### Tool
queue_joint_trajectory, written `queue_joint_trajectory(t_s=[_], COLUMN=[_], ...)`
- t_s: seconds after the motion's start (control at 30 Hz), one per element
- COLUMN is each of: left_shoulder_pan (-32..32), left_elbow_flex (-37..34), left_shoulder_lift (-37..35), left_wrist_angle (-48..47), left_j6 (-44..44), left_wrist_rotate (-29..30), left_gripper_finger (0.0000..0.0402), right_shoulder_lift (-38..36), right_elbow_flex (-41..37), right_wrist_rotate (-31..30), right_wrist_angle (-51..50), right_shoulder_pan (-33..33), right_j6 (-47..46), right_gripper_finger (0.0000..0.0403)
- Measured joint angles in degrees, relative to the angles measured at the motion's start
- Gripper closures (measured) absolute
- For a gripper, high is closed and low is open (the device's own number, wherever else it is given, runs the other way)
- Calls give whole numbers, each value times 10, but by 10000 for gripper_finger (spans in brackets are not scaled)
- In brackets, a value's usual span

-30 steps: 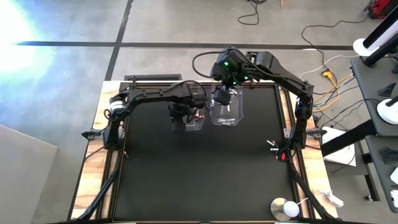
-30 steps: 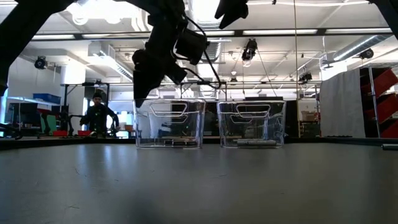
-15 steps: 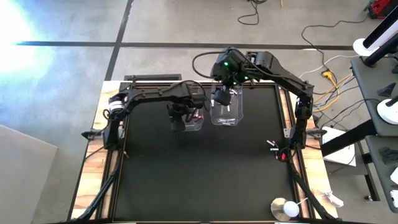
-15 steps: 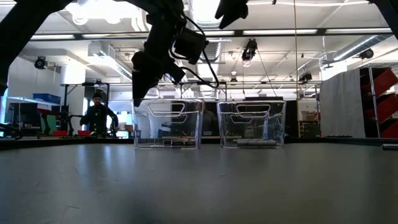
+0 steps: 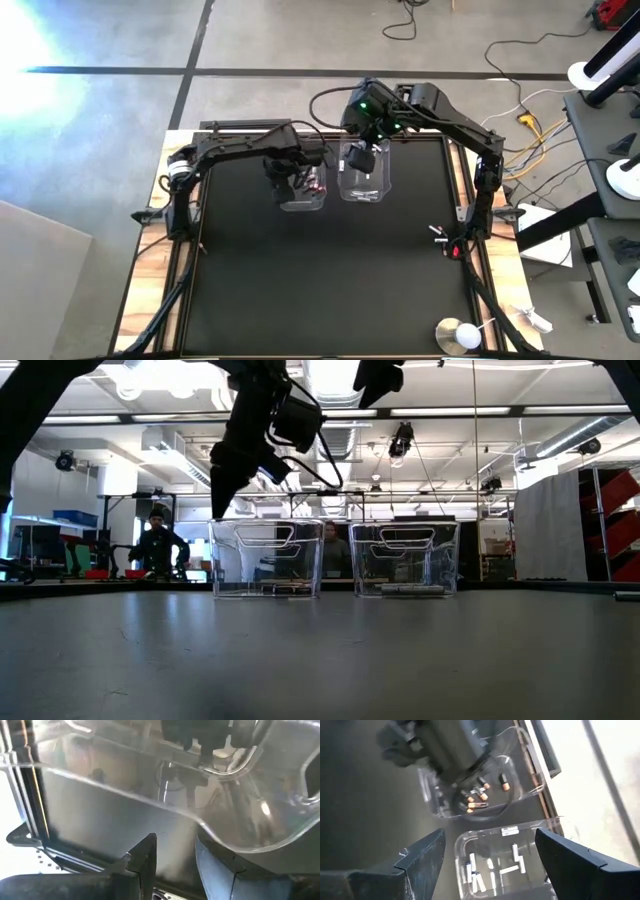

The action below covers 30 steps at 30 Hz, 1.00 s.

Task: Sort batteries
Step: Put the black battery into the left transparent bin

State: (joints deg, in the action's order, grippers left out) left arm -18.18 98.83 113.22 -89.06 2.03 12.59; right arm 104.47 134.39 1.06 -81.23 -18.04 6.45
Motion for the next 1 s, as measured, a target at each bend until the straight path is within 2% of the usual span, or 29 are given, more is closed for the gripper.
queue_joint_trajectory(t_s=[0.2, 0.47, 0.57, 0.7, 1.0], left_shoulder_pan=[-6, 17, 28, 56, 136], left_elbow_flex=[0, -1, -14, -79, -300], left_shoulder_lift=[-32, -131, -177, -248, -380], left_wrist_angle=[11, 35, 36, 53, 149], left_j6=[22, 95, 126, 174, 250], left_wrist_rotate=[1, -1, -1, -7, -104], left_gripper_finger=[286, 286, 286, 286, 286], right_shoulder_lift=[0, 0, 0, 0, -1], right_elbow_flex=[0, -10, -44, -124, -309], right_wrist_rotate=[9, 10, 44, 58, 33], right_wrist_angle=[-19, -26, -38, -28, 125], right_shoulder_pan=[0, 0, 4, 19, 33], right_j6=[13, 26, 33, 47, 71], right_gripper_finger=[101, 118, 123, 122, 119])
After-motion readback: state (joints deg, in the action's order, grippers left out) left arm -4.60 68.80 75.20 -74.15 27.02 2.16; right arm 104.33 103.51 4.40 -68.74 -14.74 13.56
